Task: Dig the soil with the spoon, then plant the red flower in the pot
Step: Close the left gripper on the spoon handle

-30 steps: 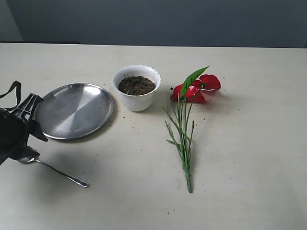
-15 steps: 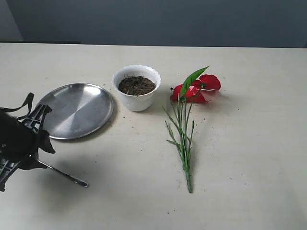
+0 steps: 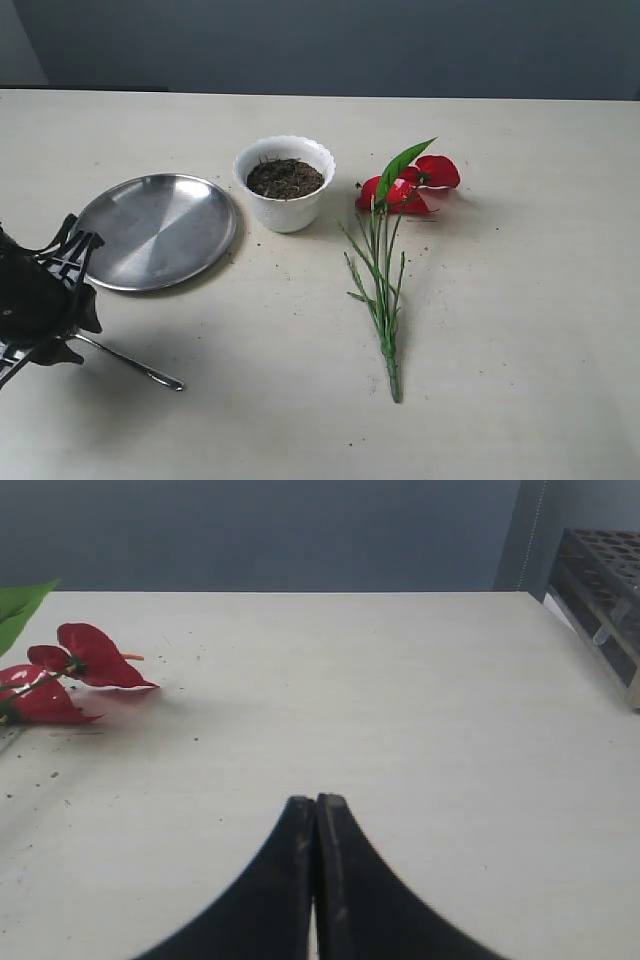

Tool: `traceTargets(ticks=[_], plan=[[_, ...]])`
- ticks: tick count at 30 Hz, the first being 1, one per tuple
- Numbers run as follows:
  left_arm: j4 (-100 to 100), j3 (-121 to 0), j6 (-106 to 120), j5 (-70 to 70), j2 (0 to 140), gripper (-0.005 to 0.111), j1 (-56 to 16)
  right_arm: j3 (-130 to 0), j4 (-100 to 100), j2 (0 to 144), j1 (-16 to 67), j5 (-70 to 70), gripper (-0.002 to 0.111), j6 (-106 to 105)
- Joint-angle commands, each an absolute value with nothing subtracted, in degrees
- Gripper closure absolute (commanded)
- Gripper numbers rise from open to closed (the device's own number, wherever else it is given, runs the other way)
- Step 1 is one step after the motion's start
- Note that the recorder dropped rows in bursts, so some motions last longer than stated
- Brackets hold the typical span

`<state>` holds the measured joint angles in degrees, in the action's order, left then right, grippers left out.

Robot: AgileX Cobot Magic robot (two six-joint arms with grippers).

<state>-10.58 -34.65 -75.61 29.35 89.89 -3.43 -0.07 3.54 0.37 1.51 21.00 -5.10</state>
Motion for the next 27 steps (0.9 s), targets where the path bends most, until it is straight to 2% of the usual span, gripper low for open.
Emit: traceTargets(ticks=[1,9,27], plan=[[-10.1,-34.3,-76.5,29.5,90.8,0.072,-3.6,0.0,3.5,0.0,1.4,20.8,0.109,-5.2],[-9.8,-34.3,-80.6,24.9,91.7,0.072,-6.5,0.0,3.5,0.0,1.4,20.8,0.109,-5.2],[-8.0,-34.3,-82.5,23.9,93.7,0.072,-6.5,0.0,3.5,0.0,1.4,20.8,0.109,-5.2]])
